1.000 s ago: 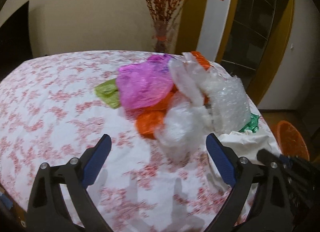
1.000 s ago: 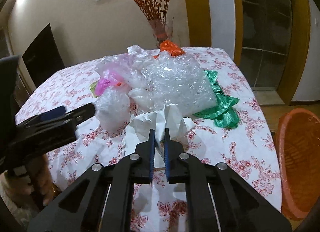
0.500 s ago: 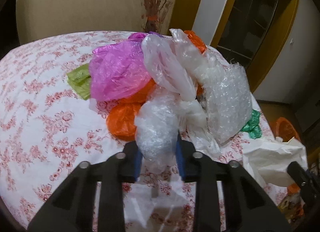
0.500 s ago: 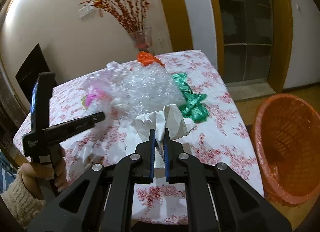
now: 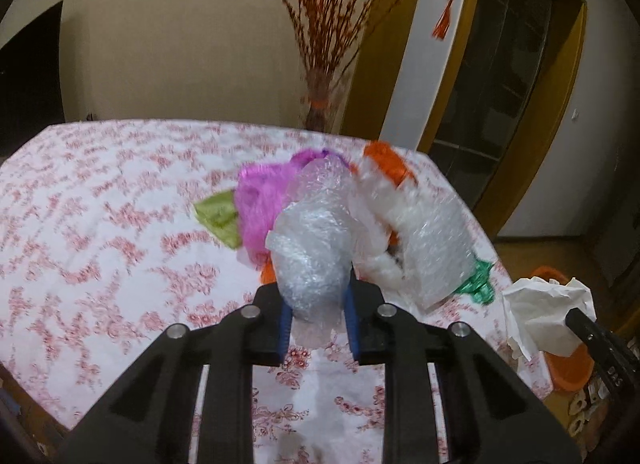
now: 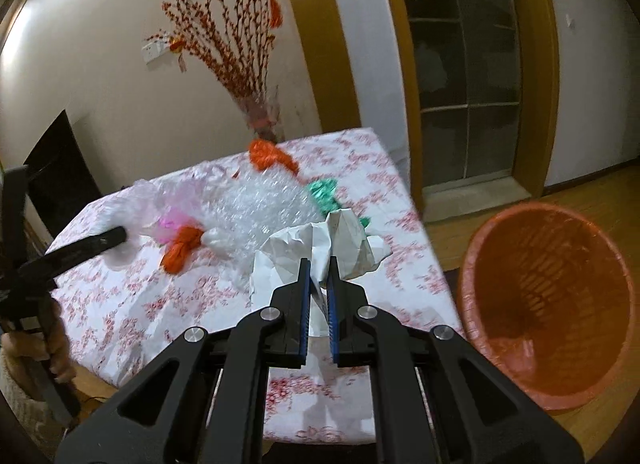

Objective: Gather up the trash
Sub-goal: 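Carry both items over the orange basket and open both grippers to drop them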

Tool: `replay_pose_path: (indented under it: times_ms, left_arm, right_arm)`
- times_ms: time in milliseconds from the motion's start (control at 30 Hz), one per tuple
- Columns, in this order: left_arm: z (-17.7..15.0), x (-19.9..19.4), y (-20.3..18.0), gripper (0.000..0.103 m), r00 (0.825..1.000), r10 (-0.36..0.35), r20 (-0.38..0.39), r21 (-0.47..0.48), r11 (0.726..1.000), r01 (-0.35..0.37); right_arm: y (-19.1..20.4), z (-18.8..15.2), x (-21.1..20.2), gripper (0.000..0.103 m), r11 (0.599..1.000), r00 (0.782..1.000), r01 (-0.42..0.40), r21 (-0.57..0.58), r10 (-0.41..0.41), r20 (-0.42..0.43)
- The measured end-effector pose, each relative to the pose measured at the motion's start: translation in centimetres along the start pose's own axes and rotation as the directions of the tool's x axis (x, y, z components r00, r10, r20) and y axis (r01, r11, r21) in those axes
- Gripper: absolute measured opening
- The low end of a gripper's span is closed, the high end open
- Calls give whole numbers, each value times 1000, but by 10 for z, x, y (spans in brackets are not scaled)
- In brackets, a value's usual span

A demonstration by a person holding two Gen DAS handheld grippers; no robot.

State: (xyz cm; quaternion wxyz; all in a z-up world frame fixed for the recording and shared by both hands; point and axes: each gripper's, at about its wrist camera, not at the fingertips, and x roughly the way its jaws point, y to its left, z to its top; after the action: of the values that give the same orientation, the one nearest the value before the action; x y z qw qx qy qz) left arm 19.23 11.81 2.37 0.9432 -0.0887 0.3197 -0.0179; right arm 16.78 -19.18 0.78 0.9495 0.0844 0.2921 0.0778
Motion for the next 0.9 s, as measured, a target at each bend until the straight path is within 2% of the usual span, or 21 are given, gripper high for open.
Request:
replay_pose_path:
  times_ms: [167,300,467,633,900]
  left_arm:
    - [11,-23,-22,23,997,-48,56,26,999,47]
    - [14,-33,-50,23,990,-126,69,59,991,122]
    - [9,-23,-99,23,972,-236,16,107,966,233]
    - [-3,-7,-157,23,935,-350,-64,164,920,356]
    - [-32,23,-246,23,872,-453,-187,248,837,488]
  right_arm:
    - [-13,6,-18,7,998,995,70,6,-70,64]
    - [-29,10,-32,7,989,982,147,15,-148,116]
    - [-52,10,-45,7,971,959,236,44,-240,154]
    - [-88,6,-57,7,947,937,298,119,-315,153]
    - [-140,-4,-67,7,905,910,364,221,-396,124]
